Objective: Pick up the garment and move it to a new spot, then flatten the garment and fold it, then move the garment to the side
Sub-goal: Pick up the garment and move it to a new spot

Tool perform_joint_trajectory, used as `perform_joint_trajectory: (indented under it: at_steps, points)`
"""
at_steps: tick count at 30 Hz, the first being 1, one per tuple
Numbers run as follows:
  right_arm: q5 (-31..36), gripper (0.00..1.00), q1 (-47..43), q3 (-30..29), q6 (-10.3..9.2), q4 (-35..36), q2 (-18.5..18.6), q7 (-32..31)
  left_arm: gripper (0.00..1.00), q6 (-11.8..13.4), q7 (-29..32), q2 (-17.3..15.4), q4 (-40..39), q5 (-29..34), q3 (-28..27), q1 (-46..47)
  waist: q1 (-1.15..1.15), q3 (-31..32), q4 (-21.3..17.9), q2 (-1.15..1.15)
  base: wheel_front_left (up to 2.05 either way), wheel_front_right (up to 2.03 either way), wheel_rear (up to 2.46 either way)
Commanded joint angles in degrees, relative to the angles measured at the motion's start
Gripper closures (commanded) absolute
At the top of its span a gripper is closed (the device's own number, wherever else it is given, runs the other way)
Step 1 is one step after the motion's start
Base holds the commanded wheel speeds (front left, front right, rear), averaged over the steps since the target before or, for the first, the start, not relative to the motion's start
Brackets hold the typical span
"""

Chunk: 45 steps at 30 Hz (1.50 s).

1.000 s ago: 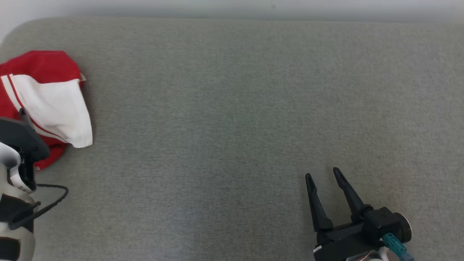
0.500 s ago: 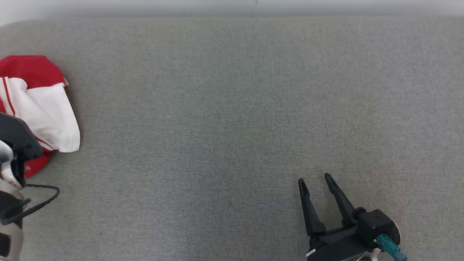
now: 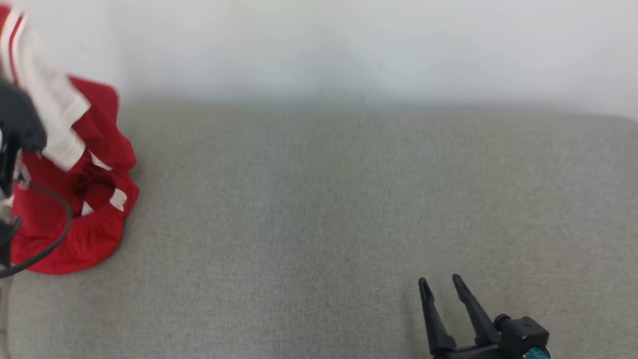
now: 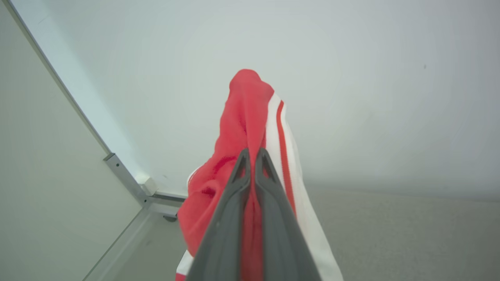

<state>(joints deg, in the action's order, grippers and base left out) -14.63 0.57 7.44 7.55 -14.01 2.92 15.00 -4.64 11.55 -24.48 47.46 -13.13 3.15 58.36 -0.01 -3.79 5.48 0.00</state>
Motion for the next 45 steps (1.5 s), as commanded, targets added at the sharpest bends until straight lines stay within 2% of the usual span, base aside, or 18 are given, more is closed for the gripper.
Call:
perform_joint_trajectory:
  at_steps: [1, 7, 14, 18, 21, 23, 25, 31, 32, 33, 34, 39, 42, 45]
  points:
    - [-0.3, 0.00, -0.6, -0.4, -0.12, 0.3, -0.1, 0.2, 1.00, -0.4, 0.2, 0.6, -1.7, -0.2, 0.5, 1.1, 0.01, 5.8, -0.7, 0.00, 0.00, 0.00, 0.00]
    - [-0.4, 0.00, -1.2, -2.0, -0.12, 0.5, -0.1, 0.2, 1.00, -2.3, 2.1, 4.9, -12.8, -2.9, 4.3, 1.7, 0.01, 8.6, -5.1, 0.00, 0.00, 0.00, 0.00]
    - [0.8, 0.00, -0.7, -1.9, -0.12, 0.5, -0.1, 0.2, 1.00, -2.8, 2.3, 10.2, -23.4, -7.9, 10.4, -2.4, 0.01, 9.0, -13.3, 0.00, 0.00, 0.00, 0.00]
    - [1.1, 0.00, -0.2, -1.9, -0.12, 0.3, -0.1, 0.2, 1.00, -2.5, 1.1, 12.8, -26.5, -10.2, 11.8, -7.1, 0.01, 8.2, -18.5, 0.00, 0.00, 0.00, 0.00]
    - [1.2, 0.00, 0.0, -2.2, -0.12, 0.6, -0.1, 0.2, 1.00, -1.3, -0.2, 15.2, -26.3, -10.8, 12.9, -12.6, 0.01, 6.8, -22.6, 0.00, 0.00, 0.00, 0.00]
    - [1.3, 0.00, 0.0, -2.6, -0.12, 0.7, -0.1, 0.2, 1.00, -0.9, -0.5, 16.0, -25.0, -9.3, 14.9, -15.0, 0.01, 6.0, -23.8, 0.00, 0.00, 0.00, 0.00]
    - [1.2, 0.00, 0.3, -2.6, -0.12, 0.9, -0.1, 0.2, 1.00, -0.9, -1.2, 17.9, -23.0, -10.3, 16.2, -17.7, 0.01, 5.2, -24.6, 0.00, 0.00, 0.00, 0.00]
    - [0.5, 0.00, 1.0, -2.2, -0.12, 1.4, -0.1, 0.2, 1.00, 0.2, -3.8, 20.2, -13.1, -8.7, 20.8, -22.6, 0.01, 3.2, -25.1, 0.00, 0.00, 0.00, 0.00]
    - [0.5, 0.00, 1.2, -2.1, -0.12, 1.5, -0.1, 0.2, 0.70, 0.6, -4.5, 20.5, -11.5, -8.7, 21.3, -22.9, 0.01, 2.9, -24.9, 0.00, 0.00, 0.00, 0.00]
    - [0.3, 0.00, 1.3, -2.2, -0.12, 1.5, -0.1, 0.2, 0.31, 0.5, -5.2, 20.8, -10.1, -9.1, 21.8, -23.3, 0.01, 2.7, -24.6, 0.00, 0.00, 0.00, 0.00]
    - [0.3, 0.00, 1.4, -2.3, -0.12, 1.5, -0.1, 0.2, 0.00, 0.7, -5.8, 21.1, -8.8, -9.9, 22.2, -23.7, 0.01, 2.6, -24.3, 0.00, 0.00, 0.00, 0.00]
    - [0.5, 0.00, 1.1, -2.7, -0.12, 1.3, -0.1, 0.2, 0.00, 0.6, -8.1, 21.5, -6.3, -13.1, 23.7, -24.8, 0.01, 2.5, -21.8, 0.00, 0.00, 0.00, 0.00]
    - [0.5, 0.00, 0.7, -3.2, -0.12, 1.2, -0.1, 0.2, 0.00, 0.4, -11.1, 21.6, -8.1, -16.5, 25.1, -25.8, 0.01, 3.0, -19.8, 0.00, 0.00, 0.00, 0.00]
    - [0.5, 0.00, 0.2, -4.1, -0.12, 1.3, -0.1, 0.2, 0.00, 1.7, -15.4, 21.6, -10.6, -17.6, 25.8, -27.6, 0.01, 3.6, -17.5, 0.00, 0.00, 0.00, 0.00]
